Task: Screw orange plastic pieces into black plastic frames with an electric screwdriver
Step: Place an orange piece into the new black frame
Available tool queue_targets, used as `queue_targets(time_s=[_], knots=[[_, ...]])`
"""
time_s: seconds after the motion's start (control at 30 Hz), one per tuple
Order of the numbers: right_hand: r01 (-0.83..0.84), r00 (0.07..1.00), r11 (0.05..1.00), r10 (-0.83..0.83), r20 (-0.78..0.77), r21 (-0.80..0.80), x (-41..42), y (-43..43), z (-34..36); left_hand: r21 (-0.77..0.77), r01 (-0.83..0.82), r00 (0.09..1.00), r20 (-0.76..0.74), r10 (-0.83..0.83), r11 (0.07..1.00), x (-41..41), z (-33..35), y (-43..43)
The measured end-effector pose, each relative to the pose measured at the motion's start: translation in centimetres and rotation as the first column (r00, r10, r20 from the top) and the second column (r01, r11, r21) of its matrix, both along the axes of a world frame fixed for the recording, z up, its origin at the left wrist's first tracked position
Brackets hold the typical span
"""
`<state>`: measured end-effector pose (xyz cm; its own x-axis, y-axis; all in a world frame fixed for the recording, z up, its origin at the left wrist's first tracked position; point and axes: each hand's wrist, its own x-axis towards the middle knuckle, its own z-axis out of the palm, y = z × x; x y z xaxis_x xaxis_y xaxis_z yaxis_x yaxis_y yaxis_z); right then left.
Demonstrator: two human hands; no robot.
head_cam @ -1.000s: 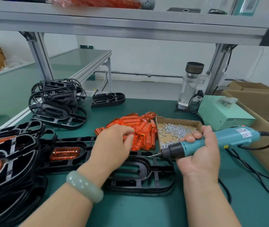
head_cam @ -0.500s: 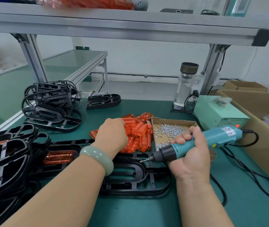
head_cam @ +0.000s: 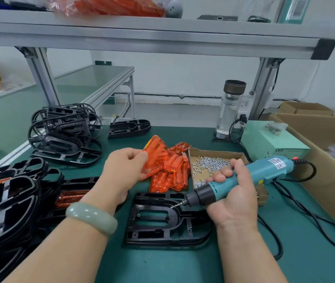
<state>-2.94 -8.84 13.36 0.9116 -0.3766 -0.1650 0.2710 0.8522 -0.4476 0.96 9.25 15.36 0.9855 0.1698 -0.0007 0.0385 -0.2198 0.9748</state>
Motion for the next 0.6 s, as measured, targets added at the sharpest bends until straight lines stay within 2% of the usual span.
queue_targets(time_s=[0.03,0.07,0.13,0.23,0.6], knots=[[-0.006,1.000,1.000,0.006,0.002,-0.002,0.0,0.0,0.0,-0.306,0.068,0.991,-0.087,-0.099,0.950,-0.6,0.2,0.1],[-0.011,1.000,1.000,0.011,0.003,-0.005,0.0,0.0,0.0,-0.500,0.103,0.973,-0.131,-0.192,0.860,-1.2,0.2,0.2],[-0.014,1.000,1.000,0.014,0.004,-0.009,0.0,0.0,-0.1,-0.671,0.138,0.938,-0.148,-0.314,0.729,-2.2,0.0,0.4],[-0.011,1.000,1.000,0.011,0.000,-0.016,0.0,0.1,-0.1,-0.734,0.172,0.917,-0.125,-0.379,0.657,-3.3,-0.2,0.4],[-0.024,1.000,1.000,0.024,-0.010,-0.011,0.0,0.0,-0.1,-0.693,0.229,0.912,-0.092,-0.399,0.684,-4.5,-0.7,0.6]])
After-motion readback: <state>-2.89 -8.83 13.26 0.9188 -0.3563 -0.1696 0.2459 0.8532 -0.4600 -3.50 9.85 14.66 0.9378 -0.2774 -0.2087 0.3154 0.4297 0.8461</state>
